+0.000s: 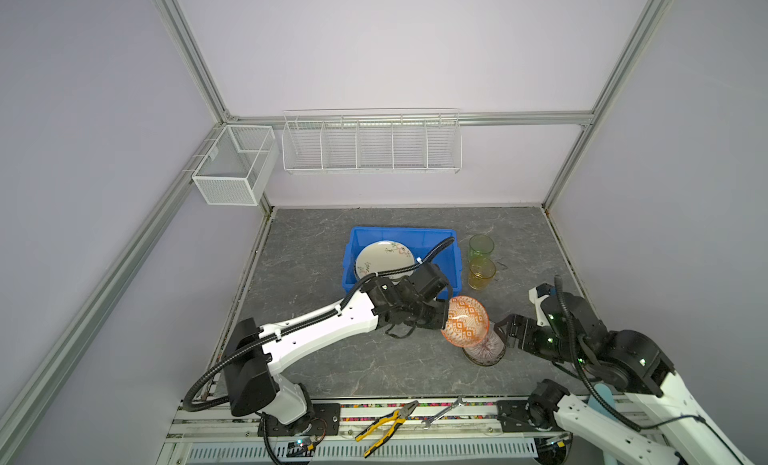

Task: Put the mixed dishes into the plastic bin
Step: 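Carry the orange patterned bowl over the blue bin with the left gripper, then lower the orange bowl into the bin and open the left gripper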

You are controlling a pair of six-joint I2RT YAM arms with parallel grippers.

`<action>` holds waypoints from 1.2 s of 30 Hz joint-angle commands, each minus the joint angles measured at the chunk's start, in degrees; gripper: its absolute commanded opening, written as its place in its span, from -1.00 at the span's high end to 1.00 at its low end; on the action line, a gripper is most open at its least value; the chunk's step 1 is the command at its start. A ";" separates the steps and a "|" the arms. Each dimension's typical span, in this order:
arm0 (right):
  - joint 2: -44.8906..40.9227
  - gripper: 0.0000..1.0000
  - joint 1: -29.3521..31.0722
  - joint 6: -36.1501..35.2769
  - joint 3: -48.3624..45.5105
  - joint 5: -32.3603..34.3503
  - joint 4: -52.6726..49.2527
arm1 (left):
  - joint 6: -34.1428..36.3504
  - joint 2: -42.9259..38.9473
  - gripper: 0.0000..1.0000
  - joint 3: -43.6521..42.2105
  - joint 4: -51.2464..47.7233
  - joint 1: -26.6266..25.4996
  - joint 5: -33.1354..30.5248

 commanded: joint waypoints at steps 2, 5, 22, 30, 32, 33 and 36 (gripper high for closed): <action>-0.13 -0.76 -0.08 -0.06 1.35 -1.15 -0.85 | 2.42 -3.70 1.00 3.34 -3.10 3.72 -3.54; -0.17 -0.76 -0.09 -0.69 1.22 -0.96 -0.60 | 3.56 -4.69 1.00 4.08 -4.60 7.07 -3.67; 2.34 -0.76 -0.05 -4.63 -2.25 -1.18 2.34 | 8.89 8.74 1.00 15.88 -7.55 22.60 0.66; 1.25 -0.76 -0.07 -4.60 -2.51 1.67 1.83 | 10.30 18.96 1.00 24.41 -9.07 23.43 2.91; 1.33 -0.76 -0.08 -4.51 -2.68 1.94 1.57 | 11.13 22.58 1.00 27.79 -11.32 23.52 4.07; 1.50 -0.76 -0.05 -4.45 -2.67 2.08 1.35 | 11.50 24.48 1.00 29.76 -12.65 23.52 4.53; 2.16 -0.76 -0.07 -4.59 -3.11 2.04 1.18 | 12.25 28.30 1.00 32.55 -13.78 23.52 5.53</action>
